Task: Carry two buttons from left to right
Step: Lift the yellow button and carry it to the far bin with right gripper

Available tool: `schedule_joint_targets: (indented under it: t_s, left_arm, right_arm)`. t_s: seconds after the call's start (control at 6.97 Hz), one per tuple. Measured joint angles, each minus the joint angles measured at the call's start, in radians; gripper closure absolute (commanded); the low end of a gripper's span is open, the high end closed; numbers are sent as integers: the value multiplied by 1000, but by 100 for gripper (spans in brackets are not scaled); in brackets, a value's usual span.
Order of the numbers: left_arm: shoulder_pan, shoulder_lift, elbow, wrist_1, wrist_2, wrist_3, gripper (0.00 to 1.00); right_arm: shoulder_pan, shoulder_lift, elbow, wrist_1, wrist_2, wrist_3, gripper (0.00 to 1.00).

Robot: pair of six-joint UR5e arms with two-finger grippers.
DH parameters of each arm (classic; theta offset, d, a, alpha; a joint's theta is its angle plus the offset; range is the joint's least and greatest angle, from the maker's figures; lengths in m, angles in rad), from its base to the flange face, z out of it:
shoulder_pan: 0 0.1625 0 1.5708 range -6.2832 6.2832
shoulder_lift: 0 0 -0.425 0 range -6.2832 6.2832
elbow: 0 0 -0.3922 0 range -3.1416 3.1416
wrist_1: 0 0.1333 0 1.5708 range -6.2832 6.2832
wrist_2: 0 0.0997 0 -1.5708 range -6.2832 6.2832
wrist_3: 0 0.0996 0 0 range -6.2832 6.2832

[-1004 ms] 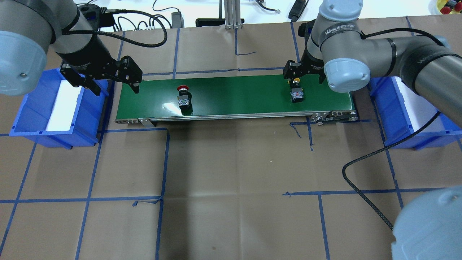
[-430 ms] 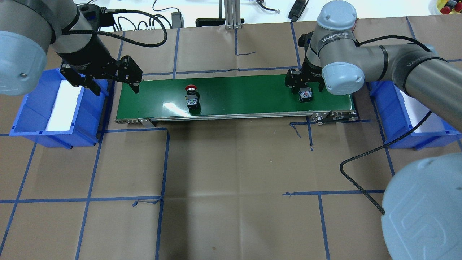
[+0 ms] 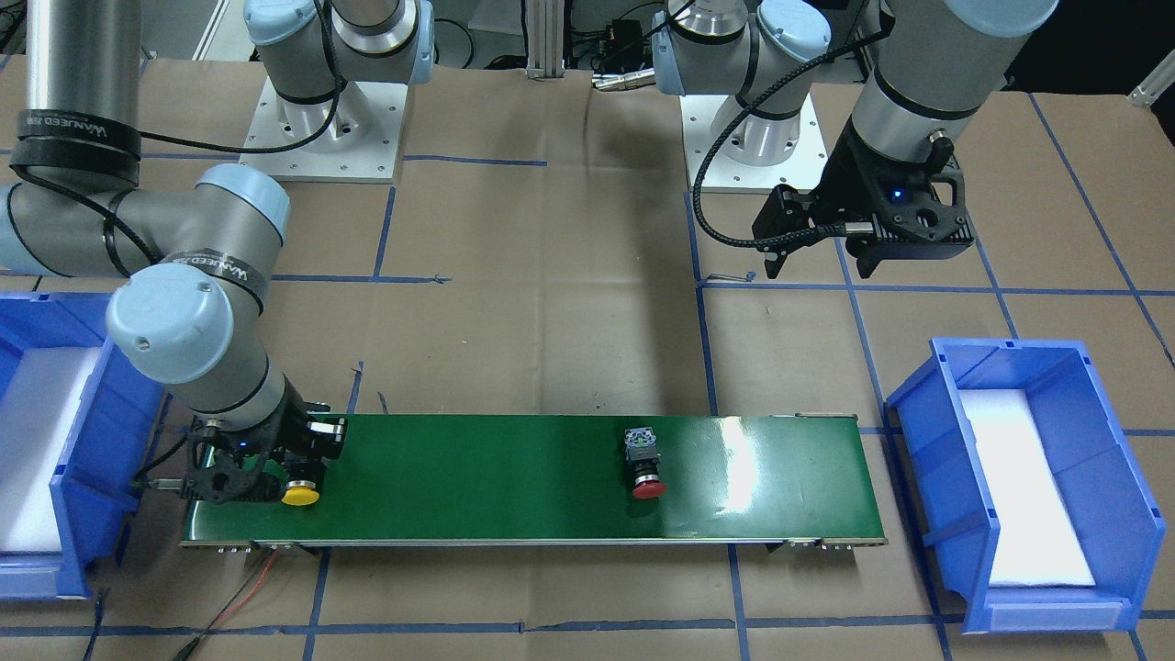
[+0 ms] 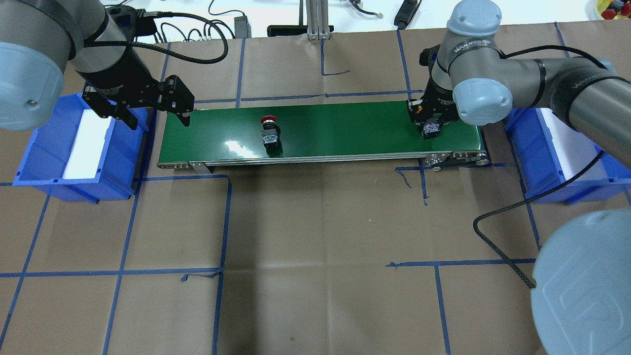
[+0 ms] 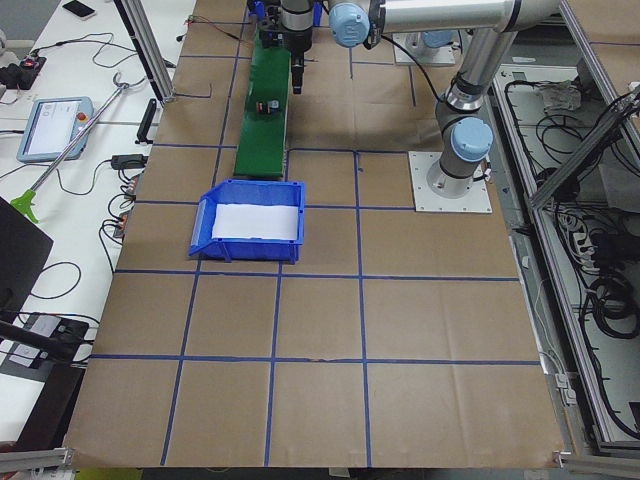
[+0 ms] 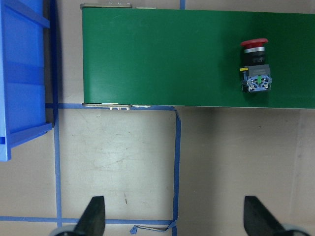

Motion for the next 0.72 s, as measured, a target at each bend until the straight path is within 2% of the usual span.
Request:
schedule_joint_targets:
  t_s: [0.43,0.72]
  left_arm:
    - [-1,1,0,2,-3,-1,0]
    - [-1,2,0,2,-4,-2,0]
  right_arm:
    - [-209,-151,-21,146,0,-190,91]
    - [-365,-178,-70,239,-5,-381,92]
